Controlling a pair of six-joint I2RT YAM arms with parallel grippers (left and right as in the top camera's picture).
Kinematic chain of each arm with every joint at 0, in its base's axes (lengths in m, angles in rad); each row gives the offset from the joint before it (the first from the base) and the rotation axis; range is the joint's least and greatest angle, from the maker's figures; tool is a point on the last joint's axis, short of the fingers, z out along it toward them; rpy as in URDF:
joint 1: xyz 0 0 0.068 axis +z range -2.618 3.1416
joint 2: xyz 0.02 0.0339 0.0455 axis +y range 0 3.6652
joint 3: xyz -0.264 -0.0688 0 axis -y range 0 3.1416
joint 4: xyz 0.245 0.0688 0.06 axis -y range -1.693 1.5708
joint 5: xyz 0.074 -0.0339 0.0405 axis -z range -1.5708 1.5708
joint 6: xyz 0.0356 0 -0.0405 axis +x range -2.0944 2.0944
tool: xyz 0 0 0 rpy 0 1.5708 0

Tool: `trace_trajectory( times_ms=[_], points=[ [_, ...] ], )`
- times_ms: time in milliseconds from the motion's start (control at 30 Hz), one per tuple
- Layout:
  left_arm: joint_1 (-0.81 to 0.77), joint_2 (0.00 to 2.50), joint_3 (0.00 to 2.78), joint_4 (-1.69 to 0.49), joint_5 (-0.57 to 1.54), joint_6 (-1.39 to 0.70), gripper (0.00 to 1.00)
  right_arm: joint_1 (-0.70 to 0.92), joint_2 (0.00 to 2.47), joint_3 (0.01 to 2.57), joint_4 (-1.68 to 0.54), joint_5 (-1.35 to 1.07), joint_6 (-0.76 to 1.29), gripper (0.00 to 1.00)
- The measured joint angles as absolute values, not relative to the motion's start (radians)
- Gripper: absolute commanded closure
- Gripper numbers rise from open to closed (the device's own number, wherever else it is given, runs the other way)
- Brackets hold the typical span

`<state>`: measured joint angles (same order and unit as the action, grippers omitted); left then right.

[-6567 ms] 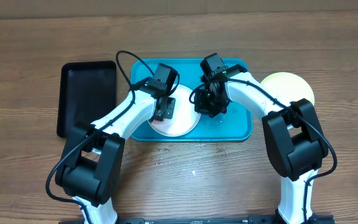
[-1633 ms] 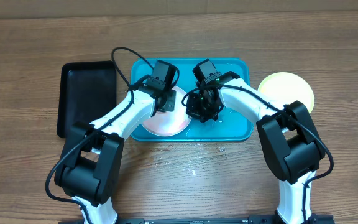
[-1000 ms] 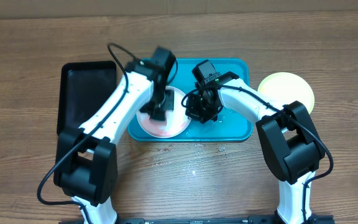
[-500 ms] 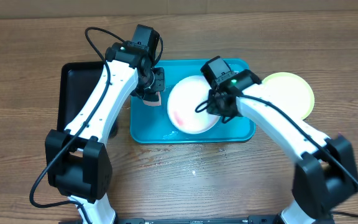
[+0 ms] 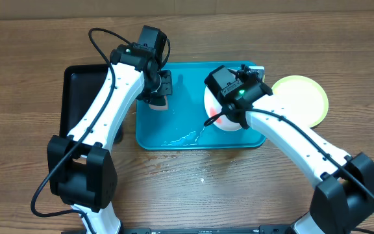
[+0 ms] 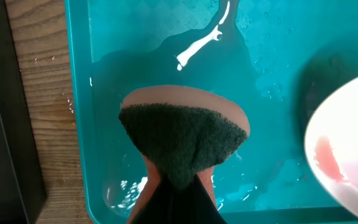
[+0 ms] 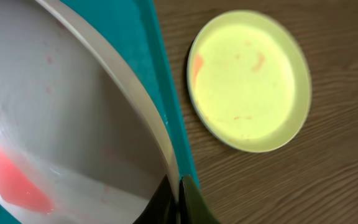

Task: Clean dirty plates on tray and stack at the side
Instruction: 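Lift left gripper away and raise white plate with right gripper, then carry white plate right and lower it onto the yellow plate stack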

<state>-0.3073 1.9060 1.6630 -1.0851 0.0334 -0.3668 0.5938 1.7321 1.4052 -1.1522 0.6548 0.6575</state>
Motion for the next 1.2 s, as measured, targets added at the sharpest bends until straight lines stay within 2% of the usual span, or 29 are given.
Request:
trace_trajectory(
  times_ms=[733,1200],
  points=[
    [-0.307,1.906,1.663,-1.088,0.033,-0.367,0.96,0.851,1.703,1.436,-1.227,1.219,0.670,0.96],
    [-0.307,1.906,1.663,-1.088,0.033,-0.367,0.96,0.879,1.658,1.436,-1.223,1.317,0.670,0.96]
  ],
)
